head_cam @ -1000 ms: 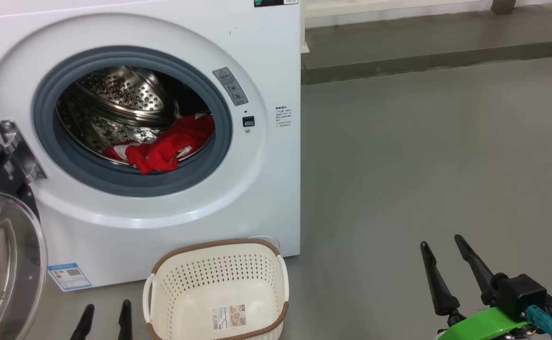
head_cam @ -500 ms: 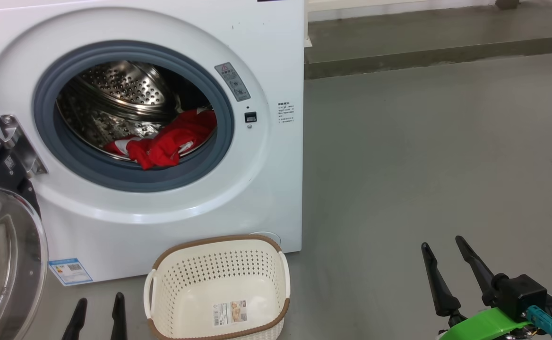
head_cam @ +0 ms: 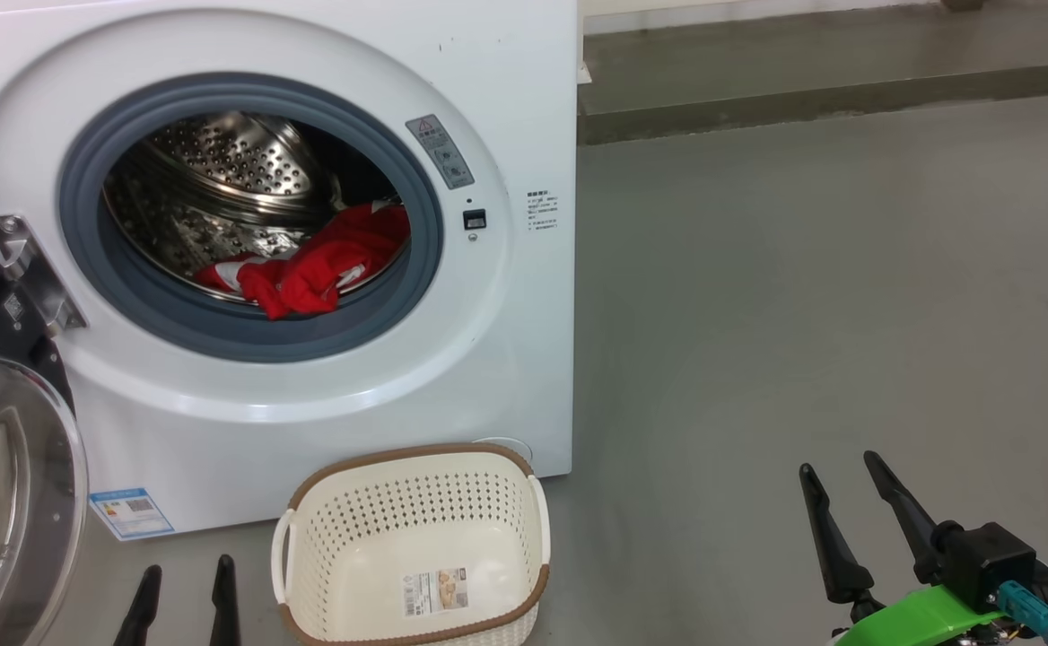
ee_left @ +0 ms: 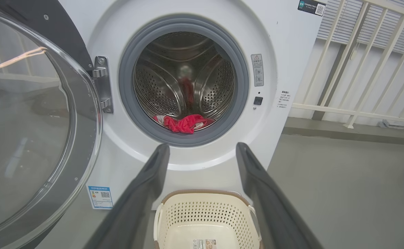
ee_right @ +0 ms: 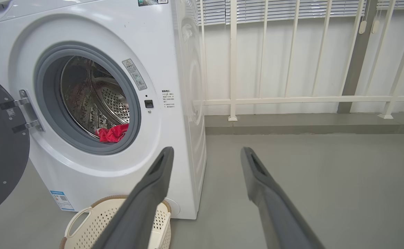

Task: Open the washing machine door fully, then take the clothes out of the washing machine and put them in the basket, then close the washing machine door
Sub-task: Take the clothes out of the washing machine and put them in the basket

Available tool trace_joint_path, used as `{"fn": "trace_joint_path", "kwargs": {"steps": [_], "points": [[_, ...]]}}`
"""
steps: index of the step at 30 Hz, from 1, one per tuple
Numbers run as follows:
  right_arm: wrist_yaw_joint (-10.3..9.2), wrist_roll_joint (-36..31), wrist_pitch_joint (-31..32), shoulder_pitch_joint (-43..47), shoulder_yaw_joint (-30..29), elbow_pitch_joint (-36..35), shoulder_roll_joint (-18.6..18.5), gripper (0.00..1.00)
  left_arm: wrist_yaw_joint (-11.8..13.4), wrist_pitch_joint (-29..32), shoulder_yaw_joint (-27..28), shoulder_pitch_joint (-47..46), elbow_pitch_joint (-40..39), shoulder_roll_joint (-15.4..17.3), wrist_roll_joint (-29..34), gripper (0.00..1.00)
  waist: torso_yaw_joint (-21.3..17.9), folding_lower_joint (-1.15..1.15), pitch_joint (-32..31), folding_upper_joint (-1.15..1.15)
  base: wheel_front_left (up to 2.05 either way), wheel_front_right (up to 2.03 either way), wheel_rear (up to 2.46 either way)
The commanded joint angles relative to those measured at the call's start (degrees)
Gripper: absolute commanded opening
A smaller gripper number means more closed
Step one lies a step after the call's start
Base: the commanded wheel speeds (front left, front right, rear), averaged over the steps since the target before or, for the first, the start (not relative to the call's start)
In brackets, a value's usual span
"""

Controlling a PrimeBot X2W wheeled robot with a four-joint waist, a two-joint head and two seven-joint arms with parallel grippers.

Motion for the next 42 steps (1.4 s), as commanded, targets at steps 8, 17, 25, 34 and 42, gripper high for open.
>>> {"fn": "trace_joint_path", "kwargs": {"steps": [8,17,25,34,42], "points": [[0.37,0.4,-0.4,-2.6,2.2,-0.9,-0.6,1.00,1.6,-0.6,2.3,-1.8,-0.6,0.5,0.3,1.00,0.0,0.00,0.3,0.00,1.13,-1.13,0.00],[0.37,0.5,-0.4,-3.6,2.8,-0.6,-0.6,1.00,1.0,-0.7,3.5,-2.3,-1.9,0.1,-1.0,1.00,0.0,0.00,0.6,0.00,1.94,-1.93,-0.01],[0.37,0.8,-0.4,-3.9,2.9,-0.5,-0.8,1.00,1.0,-0.7,3.7,-1.9,-2.0,-0.2,-0.3,1.00,0.1,0.00,0.9,0.00,1.19,-1.19,0.00],[0.37,0.9,-0.4,-3.7,2.7,-0.2,-0.9,1.00,0.5,-0.7,3.5,-2.2,-0.4,-0.1,-0.7,1.00,0.1,0.00,0.9,0.00,0.20,-0.20,0.00],[0.37,0.9,-0.4,-3.4,2.5,-0.4,-0.9,1.00,-0.2,-0.7,3.9,-3.0,0.4,0.0,-0.2,1.00,0.3,0.00,0.8,0.00,0.00,0.00,0.00]]}}
